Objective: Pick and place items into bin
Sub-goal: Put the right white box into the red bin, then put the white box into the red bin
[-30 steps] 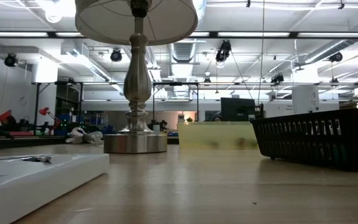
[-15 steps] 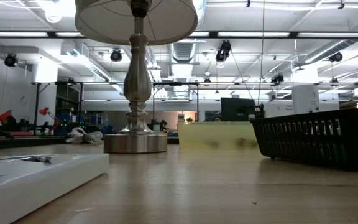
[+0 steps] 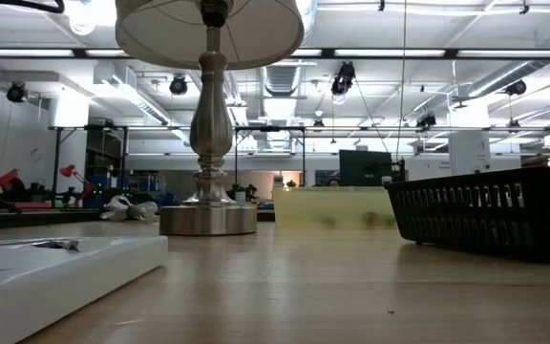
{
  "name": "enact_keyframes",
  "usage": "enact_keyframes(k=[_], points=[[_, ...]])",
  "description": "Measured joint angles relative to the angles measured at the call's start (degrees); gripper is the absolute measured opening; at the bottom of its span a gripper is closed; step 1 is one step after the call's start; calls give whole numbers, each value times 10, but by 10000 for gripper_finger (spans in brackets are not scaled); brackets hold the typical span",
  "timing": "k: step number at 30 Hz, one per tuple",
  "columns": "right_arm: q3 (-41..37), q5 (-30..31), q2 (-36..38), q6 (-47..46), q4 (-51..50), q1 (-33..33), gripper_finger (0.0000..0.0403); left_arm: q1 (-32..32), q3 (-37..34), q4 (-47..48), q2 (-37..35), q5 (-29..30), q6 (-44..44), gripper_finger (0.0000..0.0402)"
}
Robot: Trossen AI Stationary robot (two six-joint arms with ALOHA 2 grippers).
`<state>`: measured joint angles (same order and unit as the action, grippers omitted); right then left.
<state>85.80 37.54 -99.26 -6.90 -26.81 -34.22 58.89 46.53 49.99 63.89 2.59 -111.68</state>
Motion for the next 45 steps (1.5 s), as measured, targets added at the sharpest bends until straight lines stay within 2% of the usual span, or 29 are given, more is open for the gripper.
enact_keyframes(k=[5,9,19,22,26,30,33,38,45], points=[[0,0,0,2,0,0,57,0,-1,4,-4,-52,0,212],[0,0,0,13,0,0,57,1,-1,4,-6,-106,-6,226],[0,0,0,12,0,1,56,0,6,31,-5,-105,-16,228],[0,0,0,1,1,1,56,0,15,31,-6,-52,-3,228],[0,0,0,-47,5,2,56,0,41,20,-6,100,58,228],[0,-1,0,-80,15,4,56,0,50,-43,-6,257,108,228],[-2,-1,0,-80,24,6,56,0,38,-129,-4,326,149,228],[-15,-25,-1,-57,68,12,63,-6,27,-224,18,341,207,228],[-29,-112,-17,60,144,13,113,-8,26,-231,42,340,206,228]])
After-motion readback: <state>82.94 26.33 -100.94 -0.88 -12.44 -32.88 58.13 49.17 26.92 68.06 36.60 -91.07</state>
